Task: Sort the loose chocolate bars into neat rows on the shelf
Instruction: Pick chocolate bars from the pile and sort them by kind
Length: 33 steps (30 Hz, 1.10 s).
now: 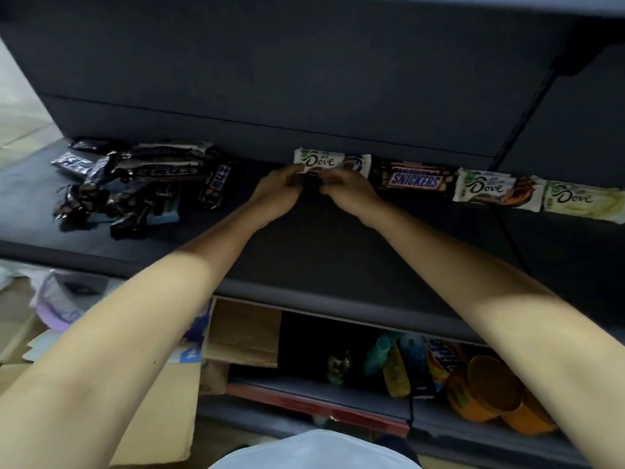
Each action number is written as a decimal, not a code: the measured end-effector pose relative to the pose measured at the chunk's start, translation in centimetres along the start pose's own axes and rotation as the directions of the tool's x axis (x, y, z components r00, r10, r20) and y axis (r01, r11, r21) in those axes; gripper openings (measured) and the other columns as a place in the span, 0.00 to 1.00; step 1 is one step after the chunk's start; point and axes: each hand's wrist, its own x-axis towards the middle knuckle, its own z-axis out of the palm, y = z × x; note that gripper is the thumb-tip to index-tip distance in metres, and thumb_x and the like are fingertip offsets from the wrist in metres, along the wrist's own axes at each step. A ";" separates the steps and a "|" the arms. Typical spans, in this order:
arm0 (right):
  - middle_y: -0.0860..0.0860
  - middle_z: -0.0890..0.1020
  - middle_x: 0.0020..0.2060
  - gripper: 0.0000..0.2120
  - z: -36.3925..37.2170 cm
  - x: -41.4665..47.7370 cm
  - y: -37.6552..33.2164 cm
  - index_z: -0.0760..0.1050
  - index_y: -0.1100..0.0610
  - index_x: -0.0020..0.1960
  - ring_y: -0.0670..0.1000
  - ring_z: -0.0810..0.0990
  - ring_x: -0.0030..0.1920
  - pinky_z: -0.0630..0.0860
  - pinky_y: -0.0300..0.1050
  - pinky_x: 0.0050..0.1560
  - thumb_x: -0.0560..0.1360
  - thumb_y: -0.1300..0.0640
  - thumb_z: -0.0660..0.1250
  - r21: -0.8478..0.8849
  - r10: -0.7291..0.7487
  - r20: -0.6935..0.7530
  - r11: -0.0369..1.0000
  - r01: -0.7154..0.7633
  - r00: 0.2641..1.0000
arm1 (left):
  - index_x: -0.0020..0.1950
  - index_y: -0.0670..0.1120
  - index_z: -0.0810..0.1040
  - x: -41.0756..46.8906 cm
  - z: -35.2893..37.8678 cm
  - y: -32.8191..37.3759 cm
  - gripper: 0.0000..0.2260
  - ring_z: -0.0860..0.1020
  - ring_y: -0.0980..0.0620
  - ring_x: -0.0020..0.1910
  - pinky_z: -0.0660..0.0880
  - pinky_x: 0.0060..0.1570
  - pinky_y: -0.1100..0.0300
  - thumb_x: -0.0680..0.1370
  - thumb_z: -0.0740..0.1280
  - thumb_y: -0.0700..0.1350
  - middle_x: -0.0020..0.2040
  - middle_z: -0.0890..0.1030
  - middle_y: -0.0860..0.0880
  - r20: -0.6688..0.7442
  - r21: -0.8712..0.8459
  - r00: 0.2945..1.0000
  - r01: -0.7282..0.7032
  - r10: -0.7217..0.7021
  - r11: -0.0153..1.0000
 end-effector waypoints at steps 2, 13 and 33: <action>0.50 0.74 0.65 0.19 1.8 0.6 -0.9 0.70 0.56 0.67 0.48 0.72 0.65 0.65 0.33 0.56 0.77 0.60 0.62 0.008 -0.019 0.027 1.000 0.019 0.999 | 0.72 0.51 0.64 -0.9 -1.7 -1.4 0.21 0.68 0.50 0.68 0.65 0.63 0.62 0.79 0.57 0.40 0.70 0.69 0.49 -0.032 0.010 0.999 0.021 -0.021 1.000; 0.50 0.75 0.64 0.18 9.8 1.7 -5.8 0.72 0.54 0.65 0.47 0.73 0.63 0.65 0.33 0.56 0.76 0.60 0.63 0.011 -0.164 0.185 0.986 0.165 0.969 | 0.63 0.47 0.75 -5.5 -8.5 -6.9 0.15 0.75 0.51 0.61 0.67 0.57 0.65 0.77 0.60 0.38 0.61 0.78 0.49 -0.283 0.155 0.957 0.108 -0.061 0.982; 0.45 0.77 0.51 0.13 7.8 1.8 -3.3 0.76 0.53 0.59 0.42 0.74 0.52 0.68 0.34 0.52 0.76 0.60 0.63 0.064 -0.089 0.083 0.994 0.084 0.993 | 0.60 0.42 0.74 -2.7 -7.5 -6.7 0.19 0.74 0.43 0.58 0.72 0.51 0.56 0.72 0.69 0.47 0.56 0.78 0.41 -0.350 0.276 0.914 0.308 -0.203 0.911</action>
